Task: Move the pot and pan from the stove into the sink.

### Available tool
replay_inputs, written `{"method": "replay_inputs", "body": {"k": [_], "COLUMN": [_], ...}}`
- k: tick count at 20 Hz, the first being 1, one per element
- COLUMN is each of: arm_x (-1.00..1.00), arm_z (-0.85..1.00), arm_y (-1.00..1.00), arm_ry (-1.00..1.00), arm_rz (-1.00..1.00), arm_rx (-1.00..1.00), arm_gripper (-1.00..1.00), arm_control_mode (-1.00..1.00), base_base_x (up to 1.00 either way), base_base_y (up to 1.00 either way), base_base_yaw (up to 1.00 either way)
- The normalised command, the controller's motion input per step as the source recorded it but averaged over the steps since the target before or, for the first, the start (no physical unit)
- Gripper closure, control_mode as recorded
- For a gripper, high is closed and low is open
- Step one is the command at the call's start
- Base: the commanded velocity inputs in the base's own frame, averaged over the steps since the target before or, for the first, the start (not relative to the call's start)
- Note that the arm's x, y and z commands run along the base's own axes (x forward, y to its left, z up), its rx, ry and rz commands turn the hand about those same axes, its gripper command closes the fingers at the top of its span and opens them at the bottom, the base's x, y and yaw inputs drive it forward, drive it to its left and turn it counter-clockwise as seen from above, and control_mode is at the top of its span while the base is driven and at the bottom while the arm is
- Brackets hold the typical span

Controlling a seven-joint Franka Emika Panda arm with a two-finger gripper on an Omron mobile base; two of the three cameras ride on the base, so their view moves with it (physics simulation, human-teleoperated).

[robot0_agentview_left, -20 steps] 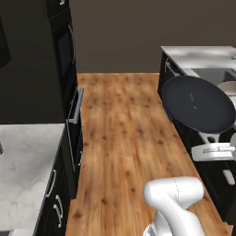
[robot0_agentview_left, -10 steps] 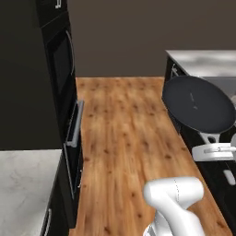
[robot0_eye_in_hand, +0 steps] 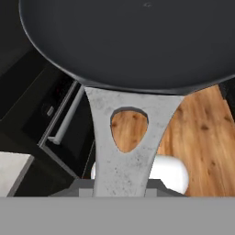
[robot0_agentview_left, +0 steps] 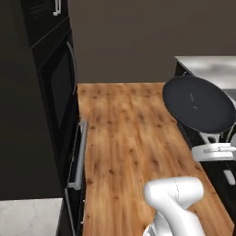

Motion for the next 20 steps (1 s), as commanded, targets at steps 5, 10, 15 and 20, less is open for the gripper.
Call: {"method": "replay_inputs", "body": {"k": [5, 10, 15, 20], "arm_x": [0.0, 0.0, 0.0, 0.0], "arm_z": [0.0, 0.0, 0.0, 0.0], "arm_y": [0.0, 0.0, 0.0, 0.0], "arm_ry": [0.0, 0.0, 0.0, 0.0], "arm_rz": [0.0, 0.0, 0.0, 0.0], "arm_rx": [0.0, 0.0, 0.0, 0.0], "arm_gripper": [1.0, 1.0, 1.0, 1.0], "arm_control_mode": [1.0, 1.0, 1.0, 1.0], "base_base_x": [0.96, 0.47, 0.35, 0.35], "base_base_y": [0.22, 0.02, -0.12, -0.14], "base_base_yaw": [-0.01, 0.0, -0.05, -0.23]}}
